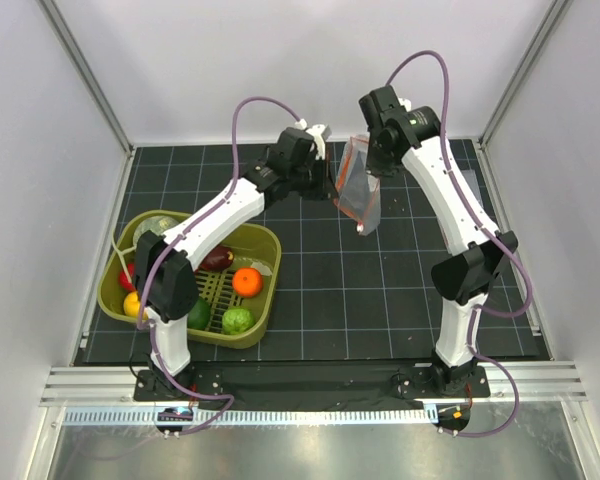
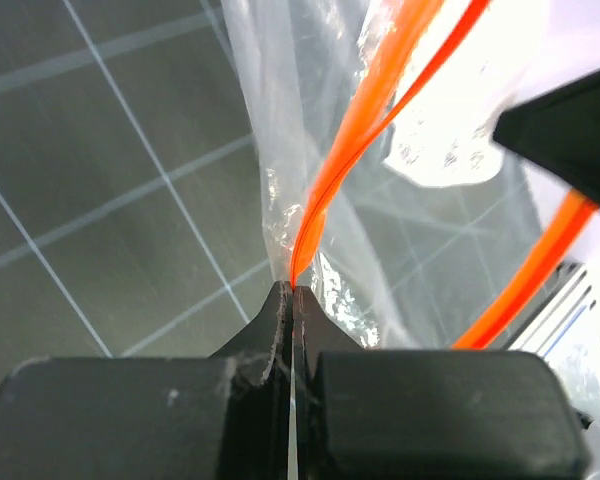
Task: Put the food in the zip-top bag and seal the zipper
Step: Open the zipper of the food storage bag at the center of the board.
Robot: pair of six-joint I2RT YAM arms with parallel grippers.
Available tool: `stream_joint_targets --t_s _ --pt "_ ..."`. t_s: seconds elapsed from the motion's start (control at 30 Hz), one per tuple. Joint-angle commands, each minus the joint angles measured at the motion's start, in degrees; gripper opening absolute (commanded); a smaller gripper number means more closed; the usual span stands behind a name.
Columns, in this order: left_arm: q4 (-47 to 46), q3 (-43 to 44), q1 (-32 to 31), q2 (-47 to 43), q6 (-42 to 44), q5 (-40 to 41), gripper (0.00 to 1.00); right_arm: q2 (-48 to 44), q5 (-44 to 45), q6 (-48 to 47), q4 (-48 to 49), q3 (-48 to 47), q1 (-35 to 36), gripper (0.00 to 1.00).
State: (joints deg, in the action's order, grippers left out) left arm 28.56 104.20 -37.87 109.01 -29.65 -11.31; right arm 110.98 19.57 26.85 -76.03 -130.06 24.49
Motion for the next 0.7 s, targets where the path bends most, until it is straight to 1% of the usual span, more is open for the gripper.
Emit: stream_joint_targets --t_s 0.0,0.17,0.23,0.33,0.43,0.47,0.53,0.57,0.6,0.67 --pt "-1.75 -4.0 -0.1 -2.13 -2.52 -2.05 0.0 2.4 -0.5 -1.71 -4.21 2.95 0.2 0.01" --pt "0.0 -9.36 2.79 -5.12 -4.18 2.87 0.0 0.91 3.97 -3.38 -1.05 7.97 1.17 0.01" --pt "0.18 -11.55 4.11 -6.26 -5.67 3.57 0.0 0.91 5.03 -3.73 -0.7 8.94 1.17 0.01" --pt "0.1 -13.06 5.44 -7.06 -5.07 3.93 0.0 1.43 4.78 -3.82 0.7 10.7 1.17 0.02" --pt "1.5 -13.32 5.44 -7.41 -3.22 6.03 0.0 0.29 5.38 -3.91 3.25 12.81 1.09 0.12" --pt "2.55 -13.41 5.44 -7.84 -2.79 7.86 0.0 -0.14 6.17 -4.26 3.78 13.16 1.17 0.18" --pt "3.69 -13.5 5.52 -8.02 -2.08 8.85 0.0 -0.94 10.21 -5.66 4.4 13.52 1.17 0.24" --pt "3.87 -13.59 5.61 -8.11 -1.47 9.02 0.0 -0.94 11.09 -6.37 4.31 12.99 1.17 0.26" --pt "3.96 -13.76 5.61 -8.11 -1.2 8.94 0.0 -0.85 12.41 -6.89 4.31 12.82 1.17 0.27" --pt "3.96 -13.85 5.61 -7.85 -0.5 8.06 0.0 -0.76 12.33 -7.43 4.4 12.81 1.17 0.27"
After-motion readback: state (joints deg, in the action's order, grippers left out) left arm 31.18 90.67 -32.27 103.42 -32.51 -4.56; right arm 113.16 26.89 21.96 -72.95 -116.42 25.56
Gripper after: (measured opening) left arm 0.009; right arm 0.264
